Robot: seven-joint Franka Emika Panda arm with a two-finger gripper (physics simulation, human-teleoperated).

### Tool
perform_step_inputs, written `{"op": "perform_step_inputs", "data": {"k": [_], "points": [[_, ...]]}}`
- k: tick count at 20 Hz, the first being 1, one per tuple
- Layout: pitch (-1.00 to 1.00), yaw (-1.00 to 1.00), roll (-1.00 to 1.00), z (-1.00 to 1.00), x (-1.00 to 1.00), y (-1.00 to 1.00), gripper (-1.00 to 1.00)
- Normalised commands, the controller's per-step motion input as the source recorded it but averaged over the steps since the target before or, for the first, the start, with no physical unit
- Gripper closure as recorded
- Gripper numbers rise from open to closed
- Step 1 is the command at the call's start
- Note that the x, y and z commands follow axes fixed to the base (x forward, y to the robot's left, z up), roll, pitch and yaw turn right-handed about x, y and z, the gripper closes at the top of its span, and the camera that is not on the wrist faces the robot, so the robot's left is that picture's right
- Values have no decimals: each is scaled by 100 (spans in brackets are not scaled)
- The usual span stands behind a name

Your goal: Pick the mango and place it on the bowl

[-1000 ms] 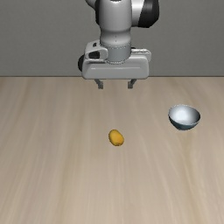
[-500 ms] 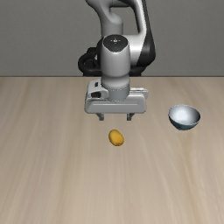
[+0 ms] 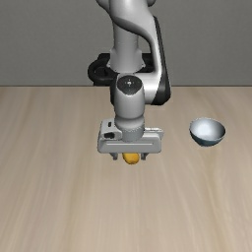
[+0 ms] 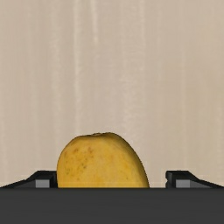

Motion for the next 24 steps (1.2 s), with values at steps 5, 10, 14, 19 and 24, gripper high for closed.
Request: {"op": "perform_step_inputs", "data": {"k": [5, 10, 14, 19, 24], "points": [[0, 0, 0, 0, 0, 0, 100], [0, 0, 0, 20, 0, 0, 100], [0, 0, 0, 75, 0, 0, 100], [0, 0, 0, 100, 0, 0, 100], [0, 0, 0, 20, -80, 0, 100]]}}
